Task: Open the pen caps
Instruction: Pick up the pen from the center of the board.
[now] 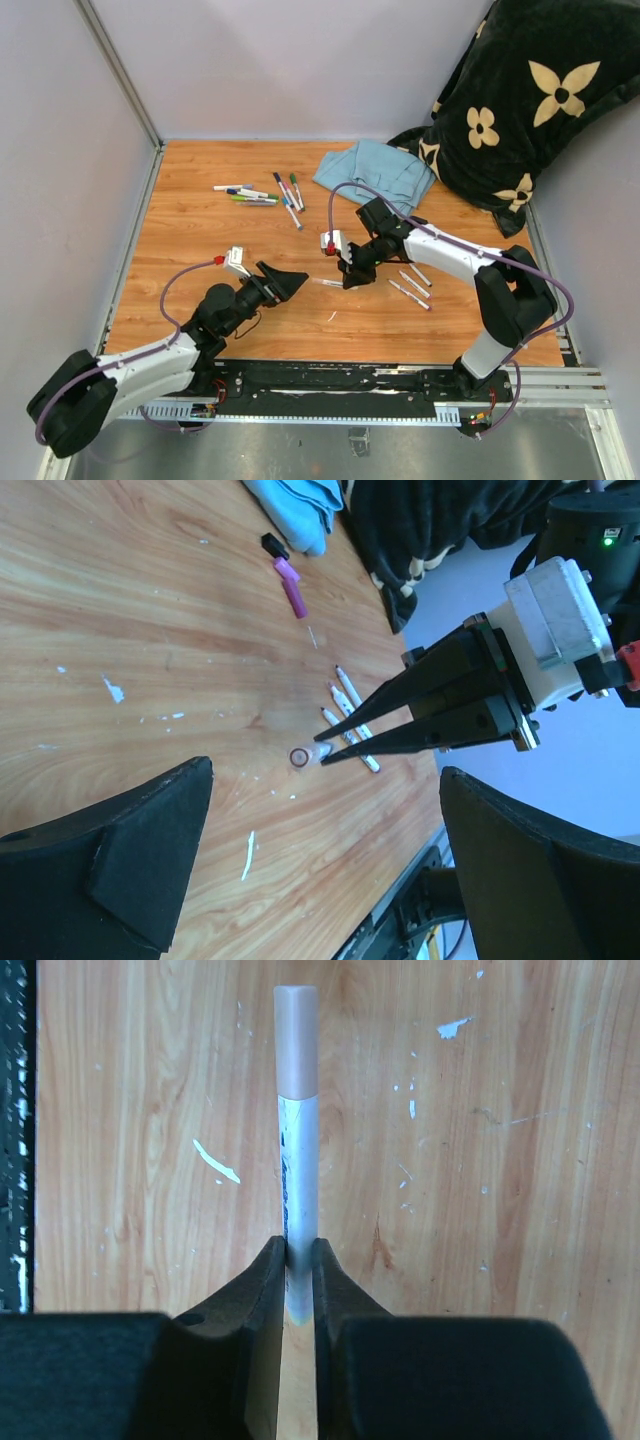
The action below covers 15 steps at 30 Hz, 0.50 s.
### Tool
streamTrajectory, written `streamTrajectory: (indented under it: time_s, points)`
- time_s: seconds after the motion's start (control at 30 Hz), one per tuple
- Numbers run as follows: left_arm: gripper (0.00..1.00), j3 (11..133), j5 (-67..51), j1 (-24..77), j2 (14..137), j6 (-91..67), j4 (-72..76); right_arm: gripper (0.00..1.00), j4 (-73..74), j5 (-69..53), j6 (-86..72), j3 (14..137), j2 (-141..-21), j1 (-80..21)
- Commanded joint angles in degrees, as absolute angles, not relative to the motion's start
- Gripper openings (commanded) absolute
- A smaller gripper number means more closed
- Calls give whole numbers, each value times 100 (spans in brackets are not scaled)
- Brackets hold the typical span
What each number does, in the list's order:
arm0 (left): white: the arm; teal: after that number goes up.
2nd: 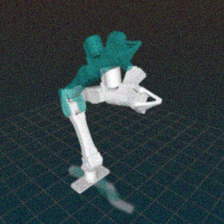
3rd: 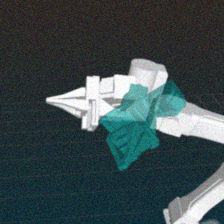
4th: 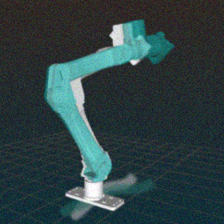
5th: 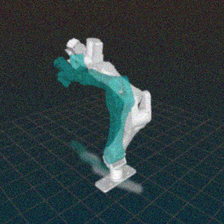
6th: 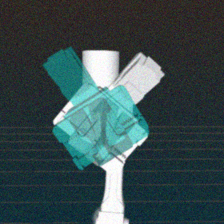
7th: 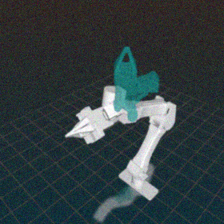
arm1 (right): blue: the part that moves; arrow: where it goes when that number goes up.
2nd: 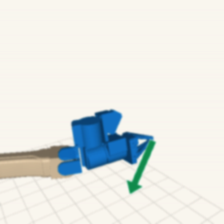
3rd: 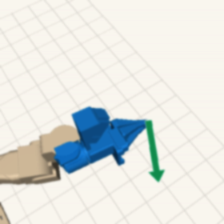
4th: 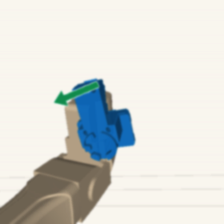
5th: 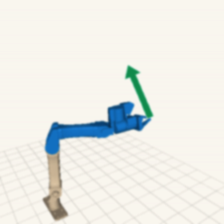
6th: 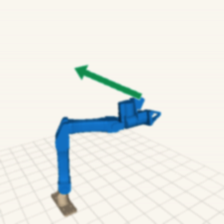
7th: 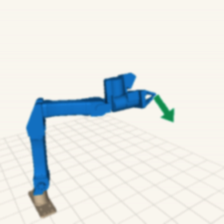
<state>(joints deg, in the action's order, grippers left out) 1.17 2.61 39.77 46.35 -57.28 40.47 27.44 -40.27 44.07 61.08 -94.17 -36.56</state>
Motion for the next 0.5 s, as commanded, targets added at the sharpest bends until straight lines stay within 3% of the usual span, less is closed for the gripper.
streamTrajectory:
  time_s: [0.0, 0.47]
  points:
    - [99, 466, 1254, 4321, 5239, -5698, 5096, 1, 2556, -4912, 3782, 6100, -9352, -3447]
    - [74, 993, 1781, 4927, 6790, -6099, 5799, 1, 2275, -5435, 3214, 6082, -9429, -3326]
